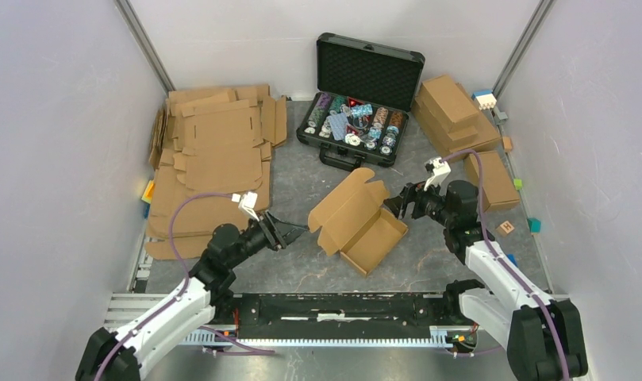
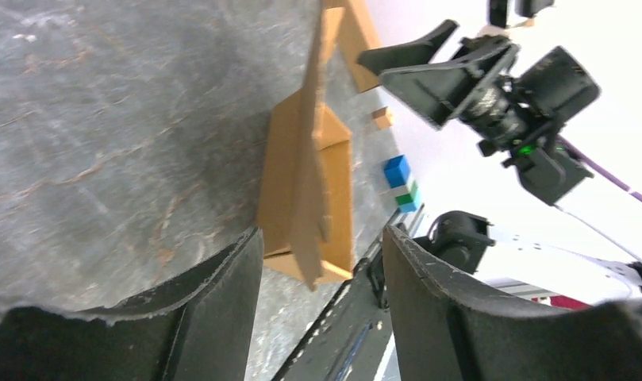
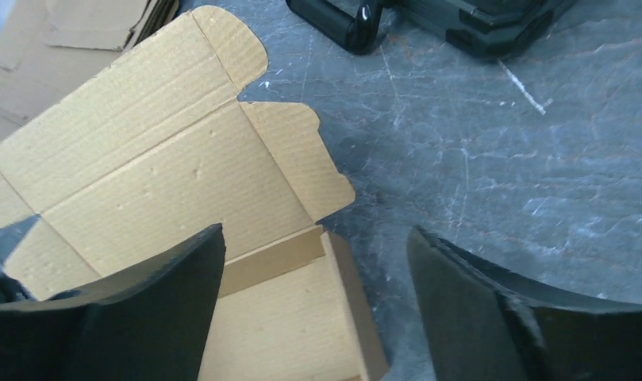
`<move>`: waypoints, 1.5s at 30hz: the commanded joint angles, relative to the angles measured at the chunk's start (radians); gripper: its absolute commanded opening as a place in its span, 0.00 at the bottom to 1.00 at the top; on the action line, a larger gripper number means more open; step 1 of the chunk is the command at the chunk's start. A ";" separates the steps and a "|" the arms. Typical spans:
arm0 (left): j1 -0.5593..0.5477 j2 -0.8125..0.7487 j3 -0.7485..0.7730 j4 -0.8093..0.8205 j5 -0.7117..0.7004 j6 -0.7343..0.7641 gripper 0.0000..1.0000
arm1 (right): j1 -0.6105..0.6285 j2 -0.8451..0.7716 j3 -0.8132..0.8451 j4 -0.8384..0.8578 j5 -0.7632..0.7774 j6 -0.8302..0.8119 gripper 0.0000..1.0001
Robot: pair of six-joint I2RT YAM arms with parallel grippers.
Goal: Fold the paper box
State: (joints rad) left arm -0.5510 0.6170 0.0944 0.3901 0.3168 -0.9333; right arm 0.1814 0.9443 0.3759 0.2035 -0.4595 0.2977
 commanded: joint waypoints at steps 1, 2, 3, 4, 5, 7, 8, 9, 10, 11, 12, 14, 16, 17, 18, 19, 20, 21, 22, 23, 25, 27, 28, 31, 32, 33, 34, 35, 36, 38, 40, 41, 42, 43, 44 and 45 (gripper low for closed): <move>-0.095 -0.057 0.000 -0.032 -0.117 -0.070 0.64 | 0.002 0.036 0.048 0.035 0.027 0.008 0.98; -0.122 -0.050 0.003 -0.035 -0.136 -0.077 0.64 | 0.001 0.055 0.070 0.027 0.032 0.007 0.98; -0.145 -0.040 0.007 -0.036 -0.158 -0.084 0.64 | 0.002 0.073 0.086 0.022 0.029 0.003 0.98; -0.172 -0.025 0.010 -0.041 -0.178 -0.092 0.63 | 0.002 0.096 0.101 0.024 0.018 -0.003 0.98; -0.199 -0.011 0.014 -0.044 -0.203 -0.103 0.62 | 0.003 0.117 0.112 0.033 0.004 -0.008 0.98; -0.243 0.009 0.012 -0.044 -0.245 -0.117 0.61 | 0.002 0.151 0.128 0.057 -0.048 -0.022 0.98; -0.259 0.016 0.008 -0.045 -0.271 -0.124 0.61 | 0.002 0.169 0.132 0.076 -0.076 -0.026 0.98; -0.279 0.024 0.006 -0.045 -0.296 -0.127 0.61 | 0.002 0.187 0.138 0.090 -0.098 -0.029 0.98; -0.293 0.031 0.005 -0.045 -0.312 -0.129 0.61 | 0.001 0.204 0.146 0.099 -0.107 -0.036 0.98; -0.307 0.041 0.008 -0.044 -0.313 -0.131 0.61 | 0.001 0.224 0.159 0.100 -0.107 -0.043 0.97; -0.319 0.052 0.015 -0.044 -0.333 -0.130 0.61 | 0.002 0.238 0.170 0.097 -0.107 -0.052 0.96; -0.340 0.080 0.037 -0.044 -0.350 -0.121 0.60 | 0.003 0.268 0.196 0.099 -0.118 -0.062 0.96; -0.358 0.113 0.060 -0.044 -0.360 -0.114 0.59 | 0.002 0.296 0.217 0.103 -0.129 -0.068 0.95; -0.365 0.131 0.072 -0.042 -0.362 -0.109 0.59 | 0.002 0.308 0.223 0.111 -0.132 -0.068 0.95; -0.375 0.152 0.080 -0.032 -0.362 -0.105 0.58 | 0.002 0.325 0.230 0.117 -0.138 -0.067 0.94; -0.383 0.169 0.087 -0.023 -0.366 -0.104 0.58 | 0.001 0.338 0.236 0.129 -0.147 -0.064 0.94; -0.392 0.188 0.091 -0.011 -0.370 -0.104 0.58 | 0.001 0.355 0.240 0.144 -0.161 -0.059 0.93; -0.399 0.202 0.093 0.004 -0.379 -0.104 0.54 | 0.001 0.372 0.244 0.158 -0.176 -0.052 0.92; -0.406 0.214 0.093 0.016 -0.385 -0.103 0.49 | 0.002 0.388 0.247 0.176 -0.193 -0.042 0.92; -0.409 0.221 0.095 0.020 -0.388 -0.101 0.45 | 0.002 0.401 0.250 0.188 -0.207 -0.037 0.90; -0.412 0.236 0.107 0.020 -0.390 -0.088 0.32 | 0.003 0.427 0.255 0.201 -0.220 -0.025 0.88; -0.412 0.249 0.122 0.010 -0.393 -0.075 0.24 | 0.003 0.442 0.247 0.224 -0.240 -0.006 0.86; -0.412 0.253 0.131 0.001 -0.396 -0.067 0.21 | 0.004 0.442 0.240 0.240 -0.246 0.004 0.86; -0.412 0.269 0.167 -0.038 -0.407 -0.038 0.13 | 0.004 0.425 0.221 0.254 -0.246 0.017 0.84; -0.412 0.272 0.183 -0.057 -0.415 -0.027 0.12 | 0.004 0.415 0.216 0.255 -0.246 0.020 0.84; -0.412 0.278 0.195 -0.070 -0.423 -0.017 0.12 | 0.004 0.407 0.210 0.256 -0.245 0.020 0.84; -0.412 0.283 0.207 -0.081 -0.428 -0.006 0.11 | 0.006 0.398 0.205 0.255 -0.243 0.020 0.84; -0.412 0.288 0.221 -0.094 -0.434 0.005 0.11 | 0.006 0.394 0.201 0.255 -0.238 0.022 0.84; -0.412 0.295 0.233 -0.111 -0.438 0.016 0.10 | 0.005 0.390 0.198 0.255 -0.237 0.025 0.83; -0.411 0.304 0.259 -0.145 -0.450 0.037 0.08 | 0.008 0.384 0.193 0.255 -0.242 0.029 0.79; -0.409 0.314 0.291 -0.186 -0.473 0.064 0.05 | 0.012 0.372 0.182 0.252 -0.239 0.028 0.74; -0.407 0.322 0.309 -0.209 -0.483 0.082 0.04 | 0.012 0.363 0.176 0.251 -0.236 0.029 0.71; -0.403 0.333 0.328 -0.229 -0.485 0.103 0.04 | 0.014 0.355 0.170 0.251 -0.232 0.029 0.67; -0.396 0.344 0.343 -0.244 -0.485 0.120 0.03 | 0.017 0.347 0.163 0.251 -0.226 0.030 0.63; -0.385 0.360 0.360 -0.260 -0.480 0.136 0.03 | 0.018 0.337 0.158 0.248 -0.220 0.032 0.59; -0.370 0.373 0.370 -0.266 -0.466 0.145 0.02 | 0.020 0.329 0.153 0.242 -0.210 0.030 0.55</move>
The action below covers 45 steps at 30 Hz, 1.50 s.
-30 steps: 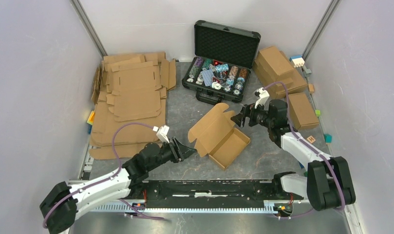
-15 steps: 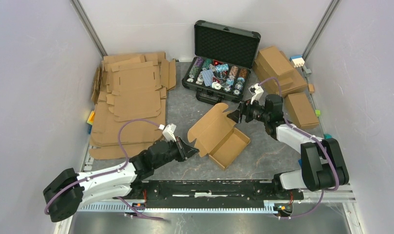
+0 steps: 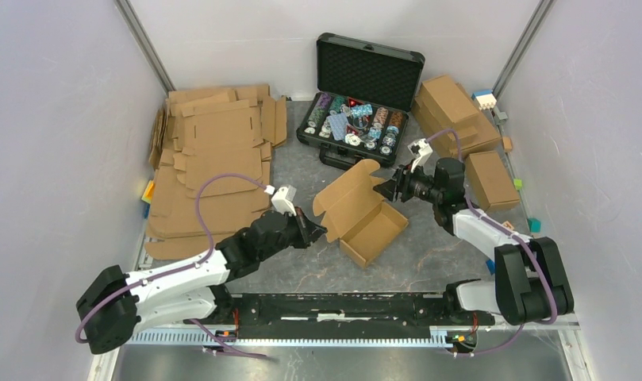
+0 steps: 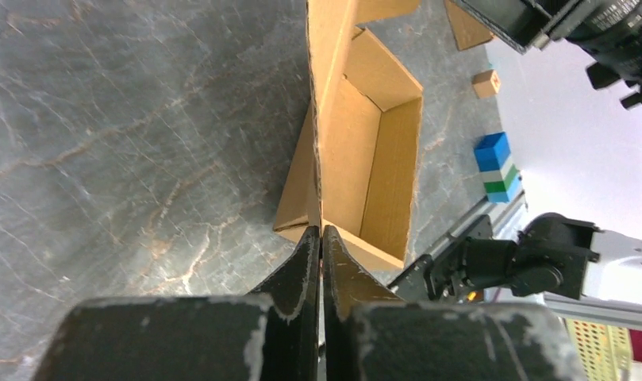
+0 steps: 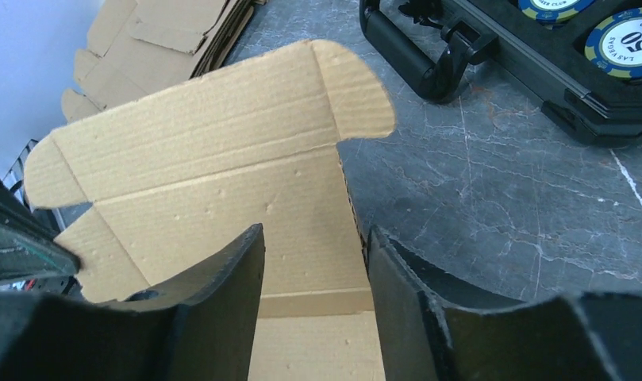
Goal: Fold the paper box
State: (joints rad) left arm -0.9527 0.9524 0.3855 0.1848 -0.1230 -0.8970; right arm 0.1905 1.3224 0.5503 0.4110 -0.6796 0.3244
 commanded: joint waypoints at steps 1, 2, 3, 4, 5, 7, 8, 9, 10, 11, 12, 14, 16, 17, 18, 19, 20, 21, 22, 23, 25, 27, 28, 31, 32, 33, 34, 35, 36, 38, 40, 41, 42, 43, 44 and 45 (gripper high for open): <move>0.048 0.054 0.088 -0.058 -0.003 0.119 0.02 | 0.013 -0.060 -0.023 0.020 0.021 -0.001 0.52; 0.066 0.067 0.094 -0.051 0.016 0.131 0.02 | 0.015 -0.067 -0.025 0.006 0.039 -0.007 0.46; 0.081 0.075 0.100 -0.044 0.040 0.142 0.02 | 0.017 -0.075 -0.026 -0.009 0.058 -0.014 0.40; 0.098 0.085 0.110 -0.035 0.063 0.159 0.02 | 0.018 -0.081 -0.027 -0.022 0.080 -0.021 0.39; 0.107 0.090 0.119 -0.035 0.077 0.179 0.02 | 0.019 -0.081 -0.025 -0.029 0.111 -0.026 0.38; 0.123 0.105 0.154 -0.059 0.089 0.219 0.02 | 0.020 -0.066 -0.001 -0.072 0.165 -0.041 0.31; 0.129 0.114 0.170 -0.073 0.102 0.229 0.02 | 0.021 -0.055 0.012 -0.084 0.183 -0.047 0.29; 0.138 0.127 0.188 -0.089 0.117 0.242 0.02 | 0.021 -0.045 0.020 -0.093 0.205 -0.049 0.28; 0.147 0.138 0.201 -0.098 0.139 0.252 0.02 | 0.021 -0.038 0.024 -0.094 0.223 -0.047 0.27; 0.153 0.149 0.213 -0.103 0.161 0.261 0.02 | 0.021 -0.029 0.028 -0.090 0.237 -0.045 0.28; 0.157 0.156 0.220 -0.105 0.169 0.267 0.02 | 0.021 -0.024 0.030 -0.085 0.247 -0.040 0.27; 0.162 0.161 0.223 -0.105 0.175 0.274 0.02 | 0.022 -0.011 0.035 -0.080 0.257 -0.031 0.20; 0.169 0.163 0.226 -0.106 0.175 0.279 0.02 | 0.025 -0.007 0.037 -0.083 0.257 -0.029 0.12; 0.175 0.167 0.229 -0.109 0.175 0.280 0.02 | 0.027 -0.012 0.034 -0.086 0.260 -0.027 0.08; 0.180 0.172 0.232 -0.111 0.175 0.282 0.02 | 0.033 -0.024 0.027 -0.087 0.270 -0.026 0.03; 0.184 0.180 0.237 -0.111 0.175 0.286 0.02 | 0.040 -0.045 0.017 -0.091 0.288 -0.026 0.02; 0.187 0.191 0.244 -0.113 0.175 0.290 0.02 | 0.054 -0.068 0.003 -0.092 0.318 -0.025 0.02; 0.189 0.202 0.253 -0.114 0.174 0.296 0.02 | 0.071 -0.097 -0.009 -0.094 0.359 -0.023 0.02; 0.189 0.216 0.263 -0.114 0.173 0.301 0.02 | 0.088 -0.122 -0.022 -0.101 0.395 -0.022 0.01; 0.189 0.228 0.273 -0.112 0.174 0.311 0.02 | 0.110 -0.152 -0.036 -0.106 0.437 -0.019 0.01; 0.189 0.244 0.281 -0.096 0.173 0.316 0.02 | 0.153 -0.214 -0.066 -0.111 0.510 -0.009 0.01; 0.189 0.256 0.294 -0.088 0.163 0.318 0.02 | 0.199 -0.267 -0.100 -0.113 0.599 -0.002 0.01; 0.189 0.260 0.301 -0.087 0.160 0.322 0.02 | 0.223 -0.289 -0.116 -0.117 0.639 0.003 0.02; 0.186 0.275 0.319 -0.082 0.162 0.325 0.02 | 0.270 -0.341 -0.156 -0.122 0.740 0.022 0.03; 0.182 0.281 0.322 -0.079 0.164 0.325 0.02 | 0.279 -0.352 -0.165 -0.124 0.761 0.028 0.03; 0.178 0.288 0.327 -0.077 0.162 0.326 0.02 | 0.292 -0.359 -0.175 -0.125 0.779 0.037 0.03; 0.171 0.294 0.327 -0.070 0.163 0.328 0.02 | 0.303 -0.367 -0.184 -0.125 0.801 0.045 0.03; 0.163 0.300 0.327 -0.059 0.160 0.327 0.02 | 0.314 -0.374 -0.196 -0.125 0.826 0.054 0.03; 0.158 0.305 0.328 -0.052 0.156 0.324 0.02 | 0.322 -0.381 -0.206 -0.124 0.842 0.065 0.03; 0.140 0.312 0.331 -0.042 0.139 0.322 0.02 | 0.337 -0.401 -0.226 -0.124 0.875 0.085 0.03; 0.115 0.315 0.334 -0.042 0.098 0.329 0.02 | 0.353 -0.428 -0.246 -0.123 0.907 0.099 0.03; 0.098 0.315 0.333 -0.038 0.076 0.335 0.02 | 0.360 -0.440 -0.255 -0.120 0.915 0.102 0.03; 0.080 0.311 0.329 -0.028 0.047 0.344 0.02 | 0.368 -0.455 -0.264 -0.116 0.923 0.104 0.04; 0.067 0.308 0.327 -0.024 0.017 0.350 0.02 | 0.375 -0.466 -0.270 -0.115 0.929 0.106 0.04; 0.053 0.305 0.325 -0.019 -0.007 0.356 0.02 | 0.381 -0.476 -0.275 -0.116 0.938 0.105 0.04; 0.042 0.303 0.323 -0.011 -0.029 0.360 0.02 | 0.388 -0.483 -0.277 -0.119 0.944 0.107 0.04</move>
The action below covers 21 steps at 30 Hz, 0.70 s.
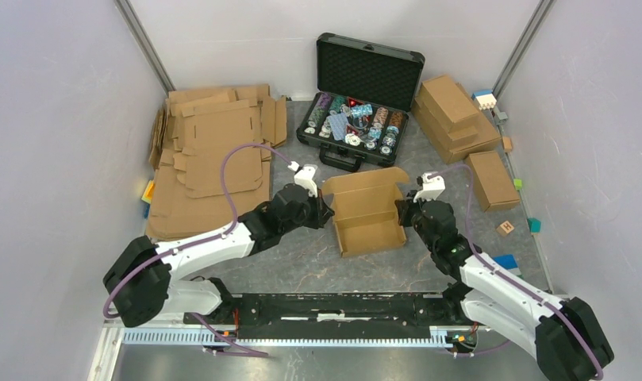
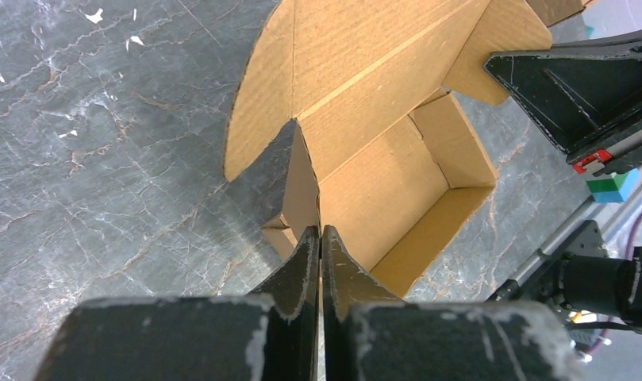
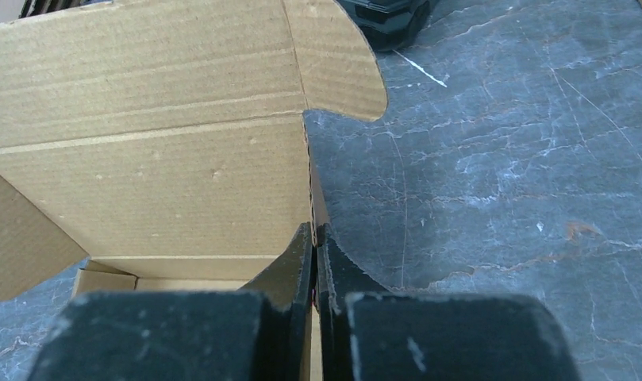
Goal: Fold the paper box
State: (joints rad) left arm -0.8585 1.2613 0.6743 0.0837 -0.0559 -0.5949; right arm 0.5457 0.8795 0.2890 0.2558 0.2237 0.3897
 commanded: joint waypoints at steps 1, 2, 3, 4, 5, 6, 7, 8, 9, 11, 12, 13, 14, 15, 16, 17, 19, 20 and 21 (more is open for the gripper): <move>-0.063 -0.006 0.032 0.100 -0.109 0.061 0.02 | 0.040 -0.046 -0.015 0.033 0.047 0.044 0.04; -0.071 -0.004 0.029 0.113 -0.121 0.057 0.02 | 0.048 -0.050 -0.015 0.030 0.053 0.045 0.04; -0.079 0.001 0.031 0.120 -0.125 0.054 0.02 | 0.054 -0.052 -0.016 0.028 0.056 0.048 0.04; -0.085 0.010 0.034 0.125 -0.126 0.046 0.02 | 0.062 -0.056 -0.016 0.026 0.063 0.051 0.04; -0.091 0.022 0.040 0.125 -0.131 0.039 0.02 | 0.070 -0.057 -0.015 0.021 0.071 0.054 0.04; -0.100 0.029 0.044 0.125 -0.137 0.033 0.02 | 0.078 -0.062 -0.015 0.016 0.084 0.058 0.04; -0.110 0.040 0.050 0.125 -0.151 0.028 0.02 | 0.086 -0.065 -0.016 0.012 0.092 0.059 0.04; -0.122 0.050 0.051 0.125 -0.165 0.021 0.02 | 0.091 -0.071 -0.017 0.007 0.101 0.063 0.05; -0.132 0.058 0.052 0.126 -0.180 0.012 0.02 | 0.098 -0.081 -0.023 0.004 0.112 0.067 0.05; -0.150 0.081 0.053 0.131 -0.205 0.003 0.02 | 0.105 -0.097 -0.035 0.004 0.118 0.072 0.09; -0.157 0.089 0.053 0.132 -0.218 0.000 0.02 | 0.107 -0.102 -0.039 -0.001 0.121 0.071 0.11; -0.163 0.098 0.052 0.136 -0.229 -0.002 0.03 | 0.109 -0.107 -0.039 -0.009 0.123 0.070 0.12; -0.169 0.105 0.049 0.141 -0.242 0.000 0.03 | 0.109 -0.112 -0.039 -0.022 0.127 0.070 0.15; -0.175 0.108 0.045 0.148 -0.254 0.006 0.03 | 0.109 -0.117 -0.040 -0.034 0.131 0.068 0.16; -0.181 0.111 0.044 0.153 -0.262 0.014 0.03 | 0.109 -0.123 -0.038 -0.050 0.141 0.068 0.17; -0.186 0.112 0.044 0.155 -0.272 0.025 0.03 | 0.109 -0.130 -0.036 -0.071 0.155 0.069 0.18; -0.198 0.115 0.046 0.155 -0.280 0.055 0.03 | 0.109 -0.143 -0.018 -0.117 0.164 0.072 0.18; -0.208 0.115 0.045 0.155 -0.280 0.069 0.03 | 0.109 -0.148 -0.012 -0.134 0.162 0.074 0.18; -0.217 0.114 0.041 0.155 -0.285 0.082 0.03 | 0.109 -0.153 -0.007 -0.153 0.161 0.077 0.18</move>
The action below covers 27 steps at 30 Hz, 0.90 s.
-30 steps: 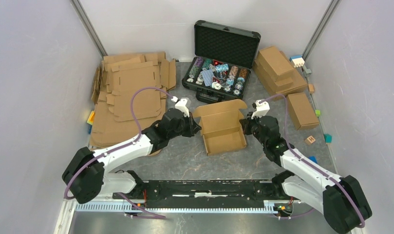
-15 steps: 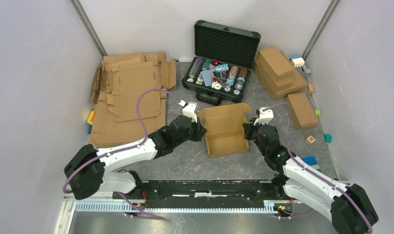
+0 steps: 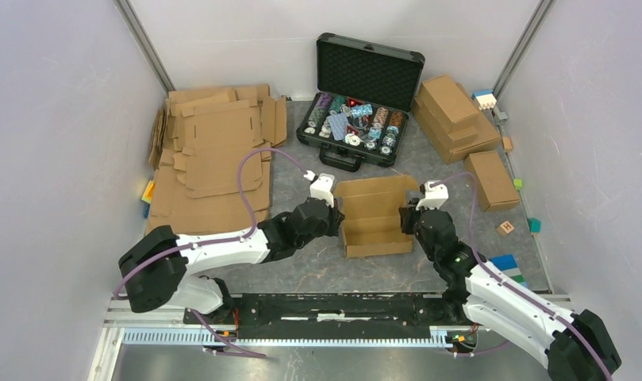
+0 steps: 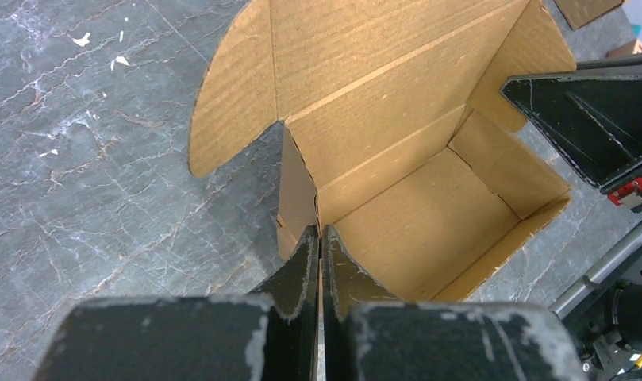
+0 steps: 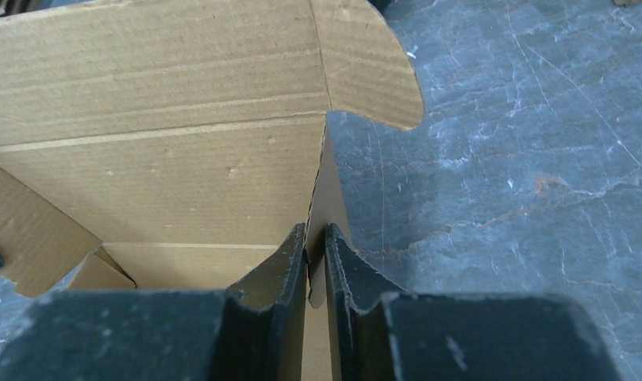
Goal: Fold the paper box
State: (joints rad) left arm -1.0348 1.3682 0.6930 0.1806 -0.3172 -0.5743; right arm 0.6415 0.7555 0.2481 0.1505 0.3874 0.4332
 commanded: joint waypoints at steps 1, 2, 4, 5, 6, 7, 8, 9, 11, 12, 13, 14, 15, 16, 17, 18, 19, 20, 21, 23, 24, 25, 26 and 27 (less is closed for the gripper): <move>-0.054 0.007 0.017 0.060 -0.029 0.070 0.03 | 0.014 -0.031 0.038 -0.062 -0.002 0.035 0.18; -0.063 0.009 0.012 0.064 -0.032 0.076 0.03 | 0.013 -0.032 0.039 -0.072 -0.004 0.036 0.18; -0.075 0.010 0.004 0.072 -0.033 0.077 0.03 | 0.013 -0.037 0.039 -0.085 -0.006 0.036 0.18; -0.081 0.010 0.001 0.074 -0.033 0.077 0.03 | 0.013 -0.040 0.039 -0.091 -0.005 0.038 0.18; -0.087 0.011 0.001 0.076 -0.034 0.078 0.02 | 0.014 -0.042 0.040 -0.100 -0.005 0.040 0.18; -0.095 0.010 0.003 0.075 -0.038 0.081 0.03 | 0.013 -0.044 0.043 -0.112 -0.004 0.043 0.18; -0.102 0.011 0.002 0.075 -0.047 0.084 0.03 | 0.014 -0.049 0.044 -0.123 -0.001 0.045 0.18; -0.115 0.009 0.002 0.076 -0.055 0.087 0.03 | 0.014 -0.055 0.043 -0.139 0.003 0.049 0.18; -0.135 0.007 -0.001 0.075 -0.083 0.100 0.03 | 0.014 -0.075 0.039 -0.170 0.016 0.052 0.18; -0.144 0.009 0.000 0.075 -0.097 0.110 0.03 | 0.013 -0.088 0.036 -0.190 0.022 0.054 0.18; -0.148 0.009 0.001 0.075 -0.102 0.114 0.03 | 0.014 -0.103 0.032 -0.201 0.024 0.054 0.18; -0.151 0.009 0.004 0.069 -0.107 0.116 0.03 | 0.013 -0.122 0.028 -0.211 0.024 0.054 0.18; -0.150 0.009 0.006 0.067 -0.108 0.122 0.03 | 0.014 -0.139 0.025 -0.224 0.026 0.056 0.18; -0.152 0.005 0.008 0.062 -0.108 0.124 0.03 | 0.013 -0.153 0.024 -0.242 0.027 0.055 0.18; -0.151 0.004 0.011 0.058 -0.109 0.129 0.03 | 0.013 -0.168 0.025 -0.264 0.028 0.052 0.18; -0.151 0.000 0.013 0.056 -0.108 0.134 0.03 | 0.014 -0.181 0.027 -0.281 0.031 0.048 0.19; -0.152 -0.002 0.015 0.054 -0.108 0.137 0.03 | 0.014 -0.195 0.029 -0.307 0.032 0.043 0.20; -0.152 -0.007 0.013 0.054 -0.105 0.139 0.03 | 0.013 -0.207 0.032 -0.330 0.037 0.042 0.23; -0.153 -0.010 0.013 0.055 -0.101 0.141 0.03 | 0.014 -0.222 0.036 -0.355 0.042 0.041 0.25; -0.157 -0.010 0.014 0.055 -0.100 0.143 0.03 | 0.014 -0.253 0.039 -0.393 0.049 0.037 0.34; -0.158 -0.010 0.014 0.057 -0.100 0.146 0.03 | 0.013 -0.267 0.040 -0.411 0.050 0.038 0.38; -0.160 -0.009 0.016 0.057 -0.100 0.150 0.03 | 0.013 -0.279 0.040 -0.427 0.050 0.039 0.44; -0.160 -0.009 0.017 0.057 -0.101 0.153 0.03 | 0.014 -0.291 0.041 -0.448 0.047 0.041 0.52; -0.161 -0.008 0.019 0.059 -0.103 0.156 0.03 | 0.013 -0.300 0.041 -0.464 0.043 0.042 0.61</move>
State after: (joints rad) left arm -1.1820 1.3727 0.6926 0.1894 -0.4110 -0.4698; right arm 0.6479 0.4946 0.2485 -0.2249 0.4271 0.4717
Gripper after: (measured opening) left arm 0.036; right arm 0.480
